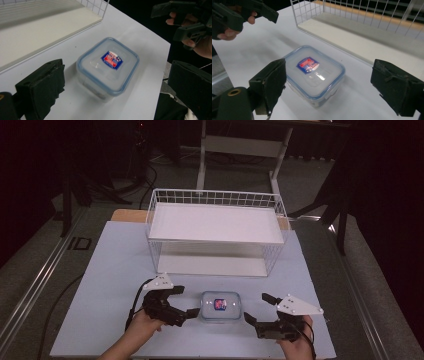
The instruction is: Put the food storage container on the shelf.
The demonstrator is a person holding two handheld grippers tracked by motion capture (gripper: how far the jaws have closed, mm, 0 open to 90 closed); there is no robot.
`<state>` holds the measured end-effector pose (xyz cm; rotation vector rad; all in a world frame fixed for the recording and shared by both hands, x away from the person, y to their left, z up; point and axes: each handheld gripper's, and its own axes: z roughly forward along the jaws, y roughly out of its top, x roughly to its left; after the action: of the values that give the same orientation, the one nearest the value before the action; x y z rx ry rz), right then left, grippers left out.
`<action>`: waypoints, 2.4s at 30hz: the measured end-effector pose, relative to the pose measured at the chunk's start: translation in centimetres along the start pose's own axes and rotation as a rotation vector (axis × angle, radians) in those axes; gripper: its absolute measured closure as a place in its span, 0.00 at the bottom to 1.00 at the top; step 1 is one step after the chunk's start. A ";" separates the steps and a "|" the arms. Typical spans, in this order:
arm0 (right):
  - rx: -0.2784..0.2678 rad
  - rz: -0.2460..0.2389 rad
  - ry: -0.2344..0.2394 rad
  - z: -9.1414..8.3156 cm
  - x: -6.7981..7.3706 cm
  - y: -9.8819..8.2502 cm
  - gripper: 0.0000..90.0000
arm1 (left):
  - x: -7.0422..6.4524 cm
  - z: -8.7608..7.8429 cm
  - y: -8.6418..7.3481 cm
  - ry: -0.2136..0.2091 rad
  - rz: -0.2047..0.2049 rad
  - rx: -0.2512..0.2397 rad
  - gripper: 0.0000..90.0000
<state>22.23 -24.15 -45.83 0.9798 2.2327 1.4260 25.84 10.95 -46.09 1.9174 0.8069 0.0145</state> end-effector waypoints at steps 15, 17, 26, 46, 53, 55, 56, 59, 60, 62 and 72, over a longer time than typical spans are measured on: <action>0.267 0.373 0.050 5.0 -3.6 -0.3 0.14 | 1.5 5.6 0.2 0.003 -0.266 0.095 0.02; 0.272 0.422 0.066 5.6 -3.8 -0.6 0.14 | 2.1 6.0 -0.5 0.014 -0.325 0.114 0.02; 0.342 0.626 0.132 8.1 -4.3 -1.2 0.14 | 4.1 7.2 -2.5 -0.029 -0.534 0.172 0.09; 0.446 0.807 0.191 8.6 -4.2 -2.1 0.43 | 2.7 7.4 -2.3 -0.008 -0.555 0.194 0.42; 0.442 0.740 0.145 7.9 -2.9 -1.8 0.43 | 1.8 6.8 -2.1 0.018 -0.507 0.188 0.49; 0.431 0.710 0.130 7.6 -2.5 -1.8 0.43 | 1.3 6.6 -2.1 0.029 -0.471 0.189 0.50; 0.425 0.695 0.124 7.5 -2.2 -1.8 0.43 | 1.1 6.5 -2.2 0.032 -0.455 0.183 0.50; 0.418 0.664 0.117 7.3 -1.9 -1.8 0.44 | 0.6 6.2 -2.6 0.039 -0.427 0.166 0.51; 0.420 0.628 0.108 7.2 -1.6 -1.7 0.44 | 0.4 6.2 -2.6 0.043 -0.419 0.168 0.51; 0.421 0.600 0.103 7.0 -1.3 -1.6 0.44 | 0.2 6.0 -2.7 0.049 -0.414 0.168 0.52; 0.403 0.536 0.101 7.0 -1.0 -1.6 0.43 | -0.5 5.7 -2.8 0.080 -0.395 0.157 0.53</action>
<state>26.47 -20.60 -50.50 1.7821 2.5071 1.2471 26.01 6.84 -51.02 1.8803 1.2609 -0.2197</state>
